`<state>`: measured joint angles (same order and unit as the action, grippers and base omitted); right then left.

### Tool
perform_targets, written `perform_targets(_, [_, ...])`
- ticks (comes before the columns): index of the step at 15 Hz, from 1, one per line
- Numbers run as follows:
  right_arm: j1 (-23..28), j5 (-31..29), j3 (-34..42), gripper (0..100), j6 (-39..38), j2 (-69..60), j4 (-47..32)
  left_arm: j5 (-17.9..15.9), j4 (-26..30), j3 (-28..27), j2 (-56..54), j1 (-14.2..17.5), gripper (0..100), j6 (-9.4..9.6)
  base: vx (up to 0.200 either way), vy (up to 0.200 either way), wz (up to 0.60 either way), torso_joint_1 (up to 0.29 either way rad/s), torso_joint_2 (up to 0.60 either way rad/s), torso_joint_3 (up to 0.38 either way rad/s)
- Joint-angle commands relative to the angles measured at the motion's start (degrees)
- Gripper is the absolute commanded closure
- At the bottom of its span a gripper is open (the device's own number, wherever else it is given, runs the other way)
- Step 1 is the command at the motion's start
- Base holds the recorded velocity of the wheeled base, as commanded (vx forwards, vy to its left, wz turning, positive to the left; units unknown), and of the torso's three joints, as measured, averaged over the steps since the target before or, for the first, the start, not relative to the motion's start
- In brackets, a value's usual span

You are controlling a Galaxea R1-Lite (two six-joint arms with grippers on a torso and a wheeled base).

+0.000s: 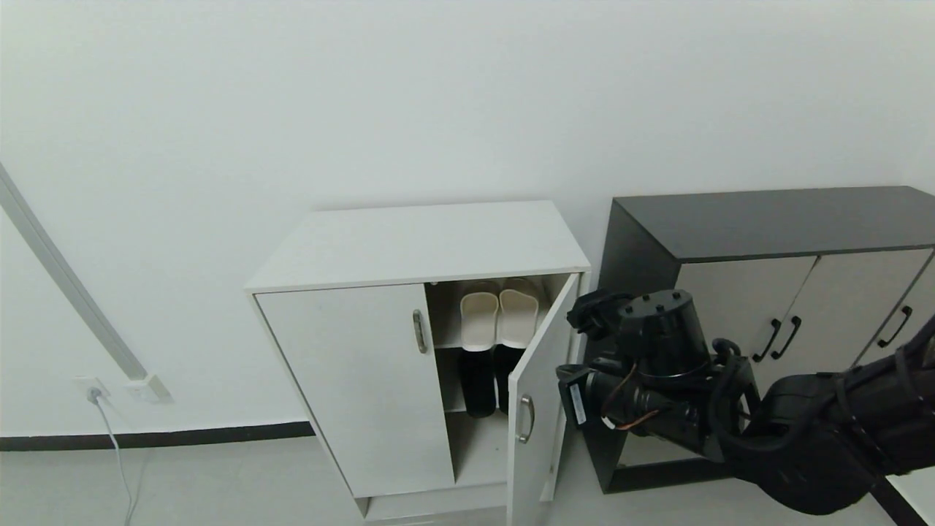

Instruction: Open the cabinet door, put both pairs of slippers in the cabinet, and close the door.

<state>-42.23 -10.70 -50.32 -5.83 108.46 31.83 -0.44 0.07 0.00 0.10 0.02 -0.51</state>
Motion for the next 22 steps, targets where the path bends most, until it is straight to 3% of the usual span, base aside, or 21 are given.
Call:
perform_targets(1, [0.74, -0.02, -1.53, 100, 0.03, 5.01, 2.8, 0.0, 0.01, 0.0, -0.01, 0.06, 100, -0.02, 0.0, 0.0, 0.0, 0.0, 0.0, 0.0])
perform_targets(7, [2.15, 0.77, -6.89, 100, 0.11, 13.62, 11.41, 0.0, 0.01, 0.0, -0.01, 0.06, 100, -0.02, 0.0, 0.0, 0.0, 0.0, 0.0, 0.0])
perform_targets(14, [4.17, 0.16, -15.95, 100, 0.2, 21.18, 15.98, 0.09, 0.01, 0.0, -0.01, 0.06, 100, -0.1, 0.0, 0.0, 0.0, 0.0, 0.0, 0.0])
perform_targets(22, [7.6, 0.24, -27.28, 100, 0.29, 28.56, 15.89, 0.09, 0.01, 0.0, -0.01, 0.06, 100, -0.1, 0.0, 0.0, 0.0, 0.0, 0.0, 0.0])
